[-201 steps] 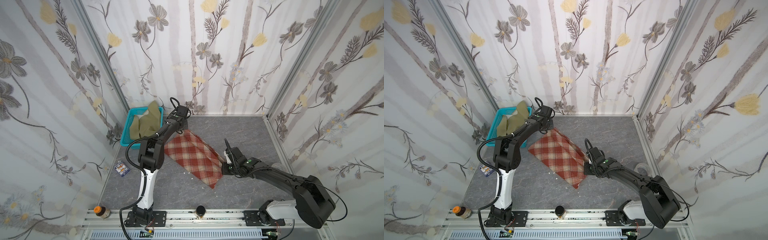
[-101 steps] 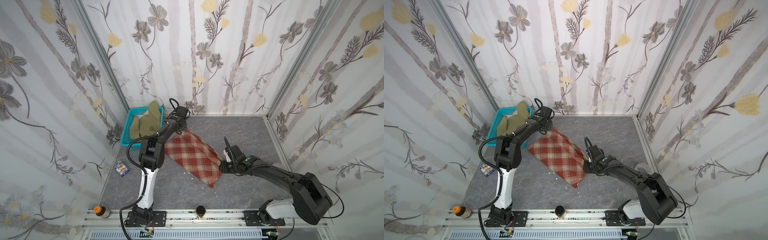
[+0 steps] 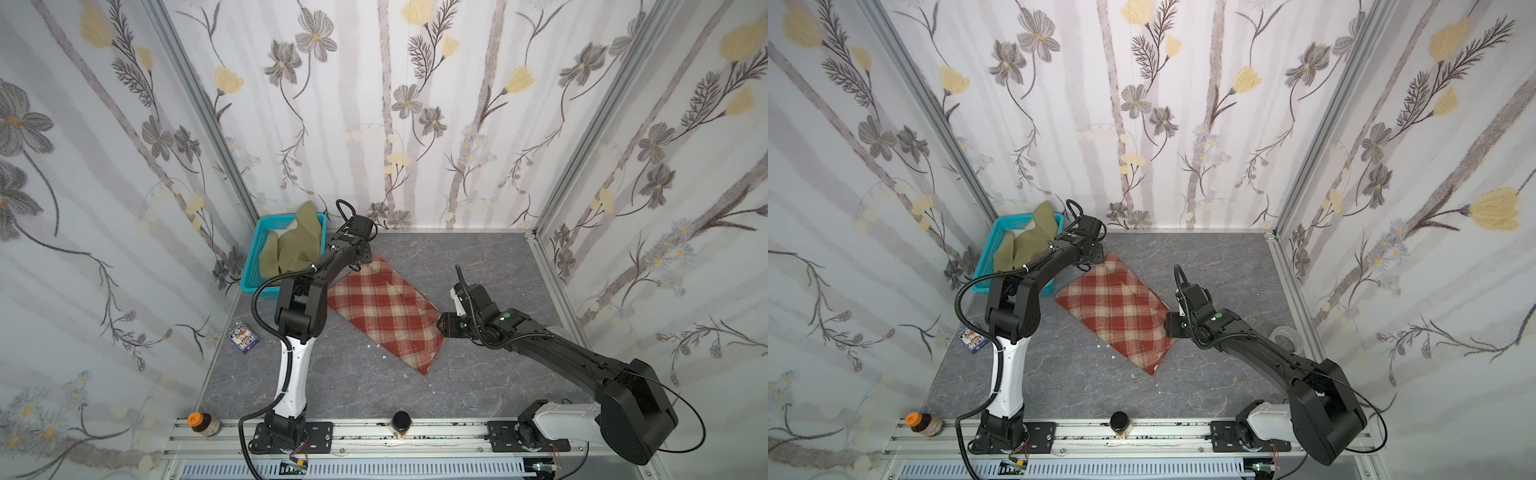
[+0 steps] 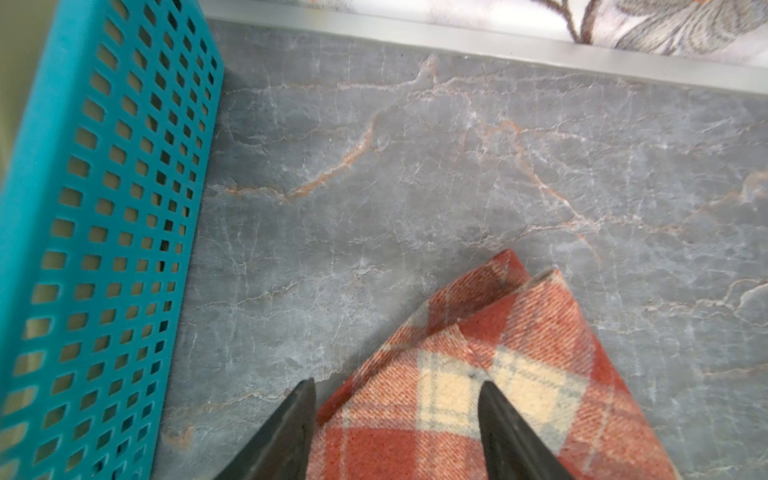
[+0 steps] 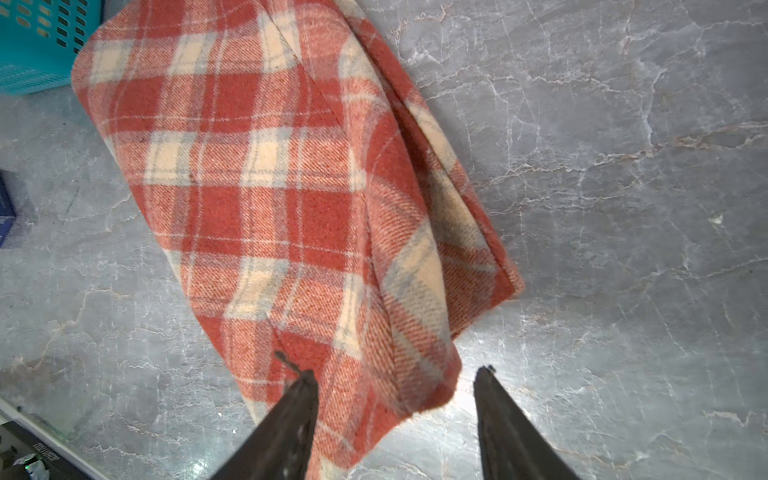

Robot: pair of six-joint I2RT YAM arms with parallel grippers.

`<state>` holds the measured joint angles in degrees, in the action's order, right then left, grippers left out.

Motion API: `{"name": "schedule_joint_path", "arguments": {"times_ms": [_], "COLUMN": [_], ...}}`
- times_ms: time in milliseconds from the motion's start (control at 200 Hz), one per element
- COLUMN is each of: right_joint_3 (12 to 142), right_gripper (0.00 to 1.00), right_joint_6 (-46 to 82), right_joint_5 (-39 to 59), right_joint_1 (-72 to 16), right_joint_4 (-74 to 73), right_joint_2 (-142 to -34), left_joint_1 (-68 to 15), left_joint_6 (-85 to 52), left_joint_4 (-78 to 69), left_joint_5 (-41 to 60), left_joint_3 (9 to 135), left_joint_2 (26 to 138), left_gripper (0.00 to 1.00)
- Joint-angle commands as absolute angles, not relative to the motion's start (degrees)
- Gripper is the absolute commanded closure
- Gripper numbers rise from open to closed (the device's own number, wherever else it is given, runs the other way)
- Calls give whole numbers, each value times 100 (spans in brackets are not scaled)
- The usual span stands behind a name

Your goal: Fold and stack the skirts

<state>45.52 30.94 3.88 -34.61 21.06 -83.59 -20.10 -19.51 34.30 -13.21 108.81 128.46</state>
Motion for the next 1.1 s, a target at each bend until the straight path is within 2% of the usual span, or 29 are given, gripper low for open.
{"name": "schedule_joint_path", "arguments": {"times_ms": [0,585,844,954,1094], "right_joint_3": [4516,4509,4522,4551,4569], "right_gripper": [40,43,52,58,65], "right_joint_6": [3006,2911,2889,2875,2865], "right_joint_5": [231,484,561,589,596], "right_joint_1": [-3458,-3317,-3300,-3303,-3294], "right_joint_4": [1967,1543,1486,1485,1490], "right_joint_2": [-8406,-8902,-9022,-9057,-9048], "left_joint_1": [-2013,-2013,-2014,-2014,-2012], "left_joint_6": [-2013,-2124,-2197,-2219,-2232], "left_joint_4": [3287,2973,2762,2716,2685], "left_joint_5": [-1306,-524,-302,-231,-220], "left_joint_3": [10843,11863,12005,12050,12050], "left_joint_2": [12811,13759,13941,14017,14052], "left_gripper": [35,35,37,49,75]}}
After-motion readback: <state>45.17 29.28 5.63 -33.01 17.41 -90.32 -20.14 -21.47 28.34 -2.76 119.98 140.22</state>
